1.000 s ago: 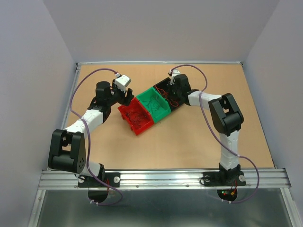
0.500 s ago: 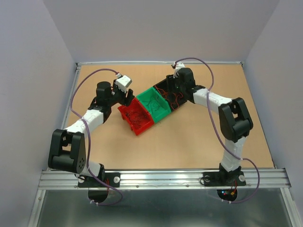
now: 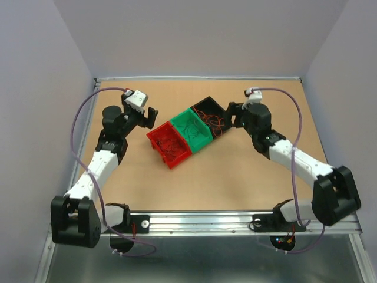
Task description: Untangle the cables
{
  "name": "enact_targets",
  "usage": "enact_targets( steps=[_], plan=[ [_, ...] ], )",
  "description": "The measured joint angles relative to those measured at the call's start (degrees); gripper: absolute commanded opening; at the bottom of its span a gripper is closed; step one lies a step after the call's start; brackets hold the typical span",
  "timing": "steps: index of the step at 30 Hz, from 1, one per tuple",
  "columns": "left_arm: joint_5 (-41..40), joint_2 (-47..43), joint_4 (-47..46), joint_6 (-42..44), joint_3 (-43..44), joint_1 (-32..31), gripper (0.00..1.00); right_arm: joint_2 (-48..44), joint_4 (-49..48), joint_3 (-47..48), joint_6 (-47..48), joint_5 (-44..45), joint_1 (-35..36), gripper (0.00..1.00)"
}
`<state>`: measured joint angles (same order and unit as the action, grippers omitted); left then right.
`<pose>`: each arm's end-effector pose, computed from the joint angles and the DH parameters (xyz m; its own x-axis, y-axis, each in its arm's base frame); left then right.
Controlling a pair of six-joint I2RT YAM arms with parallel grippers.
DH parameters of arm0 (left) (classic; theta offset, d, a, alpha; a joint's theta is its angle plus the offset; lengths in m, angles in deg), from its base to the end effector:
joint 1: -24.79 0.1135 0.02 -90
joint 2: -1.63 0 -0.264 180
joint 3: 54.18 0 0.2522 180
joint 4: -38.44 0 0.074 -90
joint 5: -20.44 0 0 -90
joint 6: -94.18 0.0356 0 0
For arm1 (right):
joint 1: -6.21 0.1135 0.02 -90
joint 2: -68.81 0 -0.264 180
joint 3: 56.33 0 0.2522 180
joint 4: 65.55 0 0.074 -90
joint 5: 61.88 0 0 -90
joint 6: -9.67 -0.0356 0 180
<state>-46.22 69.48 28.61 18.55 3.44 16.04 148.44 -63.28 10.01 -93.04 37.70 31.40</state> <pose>0.2700 -0.0558 0.3125 0.1252 0.2113 -0.9694 0.5163 0.8204 0.2455 0.2948 0.1321 0.2859 -0.2972 0.1000 -0.9496 -0.2145 0.9621 0.1684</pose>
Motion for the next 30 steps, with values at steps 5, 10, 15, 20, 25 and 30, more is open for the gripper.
enact_targets(
  steps=[5,10,15,20,25,30],
  plan=[
    [0.00,-13.33,-1.16,-4.57,-3.04,3.96,0.99,-21.86,-11.34,-21.68,-2.67,-3.52,0.02,0.98],
    [2.64,-27.02,-1.88,-5.49,-10.97,4.37,0.99,-36.44,-18.08,-31.41,-5.90,-5.81,0.02,0.98],
    [5.75,-36.52,0.44,-3.98,-18.23,4.37,0.99,-44.04,-19.85,-38.01,-9.14,-7.30,0.02,0.98],
    [10.67,-39.87,1.05,-0.07,-22.43,4.37,0.99,-48.70,-19.04,-43.25,-11.78,-8.31,0.02,0.98],
    [15.34,-41.72,1.73,2.27,-25.33,4.37,0.99,-54.42,-15.17,-44.54,-12.72,-8.28,0.02,0.98],
    [18.49,-42.95,1.86,3.82,-26.25,4.37,0.99,-60.39,-9.88,-44.46,-12.33,-6.14,0.02,0.98]
  ],
)
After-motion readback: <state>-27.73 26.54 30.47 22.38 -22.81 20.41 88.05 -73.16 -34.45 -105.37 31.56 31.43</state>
